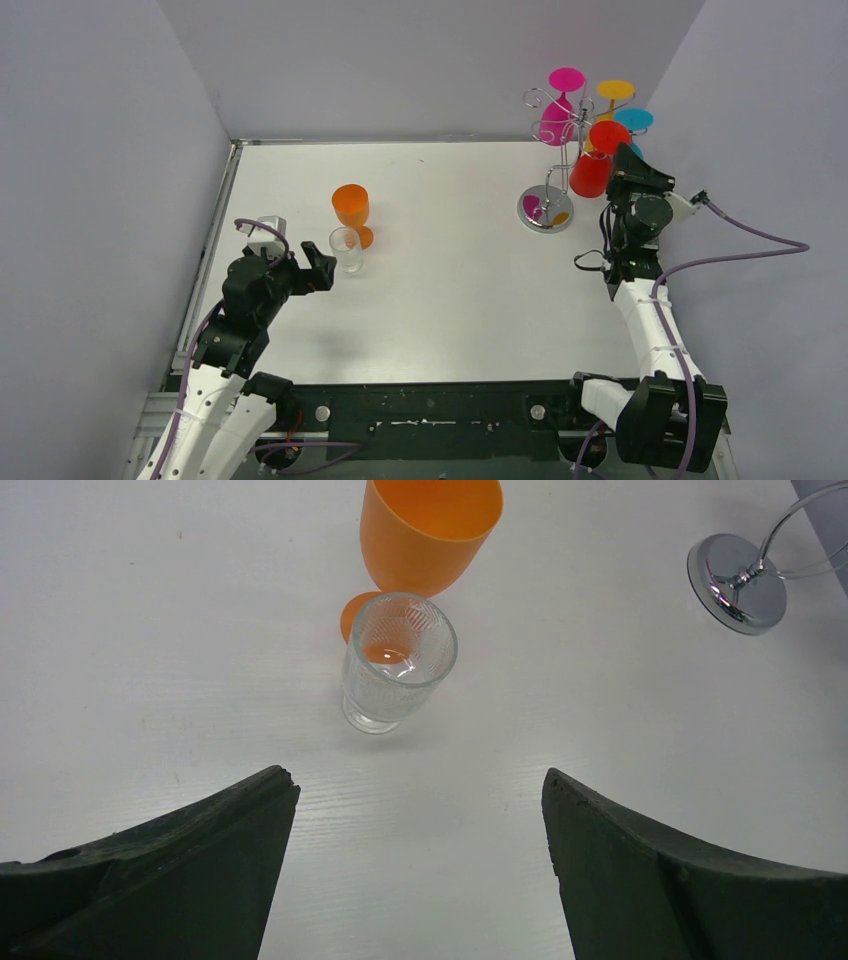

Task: Take the wine glass off the wine glass rack
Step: Pick up the wine glass from the wine rack, then place the wine glass at the center of the board.

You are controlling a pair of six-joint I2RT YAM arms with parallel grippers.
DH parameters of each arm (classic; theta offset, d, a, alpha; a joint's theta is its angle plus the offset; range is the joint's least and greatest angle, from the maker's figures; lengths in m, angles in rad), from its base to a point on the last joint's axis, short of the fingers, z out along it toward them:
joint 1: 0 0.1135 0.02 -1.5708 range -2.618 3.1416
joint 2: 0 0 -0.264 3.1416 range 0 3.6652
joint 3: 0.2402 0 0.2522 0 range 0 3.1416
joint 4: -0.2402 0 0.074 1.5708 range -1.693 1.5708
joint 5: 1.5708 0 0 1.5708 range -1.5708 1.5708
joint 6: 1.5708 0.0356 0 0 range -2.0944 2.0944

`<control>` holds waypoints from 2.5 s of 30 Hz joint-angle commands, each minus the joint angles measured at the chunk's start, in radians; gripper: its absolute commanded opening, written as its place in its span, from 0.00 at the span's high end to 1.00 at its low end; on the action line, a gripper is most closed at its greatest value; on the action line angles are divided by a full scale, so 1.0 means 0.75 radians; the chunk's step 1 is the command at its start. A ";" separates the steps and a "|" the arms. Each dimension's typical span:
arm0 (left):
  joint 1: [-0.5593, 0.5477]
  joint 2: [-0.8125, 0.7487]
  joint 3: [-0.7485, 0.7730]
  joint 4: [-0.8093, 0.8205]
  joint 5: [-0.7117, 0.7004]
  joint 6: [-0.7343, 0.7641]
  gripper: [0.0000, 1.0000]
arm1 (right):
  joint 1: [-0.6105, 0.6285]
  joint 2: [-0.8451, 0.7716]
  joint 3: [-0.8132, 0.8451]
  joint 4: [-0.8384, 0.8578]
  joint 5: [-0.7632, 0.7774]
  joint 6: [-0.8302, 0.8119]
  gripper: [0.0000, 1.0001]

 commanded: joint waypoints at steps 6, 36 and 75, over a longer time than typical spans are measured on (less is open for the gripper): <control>0.009 -0.014 0.012 0.066 0.034 -0.001 0.09 | -0.023 -0.132 -0.020 0.093 -0.008 0.027 1.00; 0.009 0.010 0.010 0.073 0.052 0.001 0.09 | -0.076 -0.385 0.009 -0.352 -0.353 -0.146 1.00; -0.503 0.321 0.044 0.789 0.620 -0.375 0.10 | 0.147 -0.472 -0.152 -0.050 -1.553 -0.830 1.00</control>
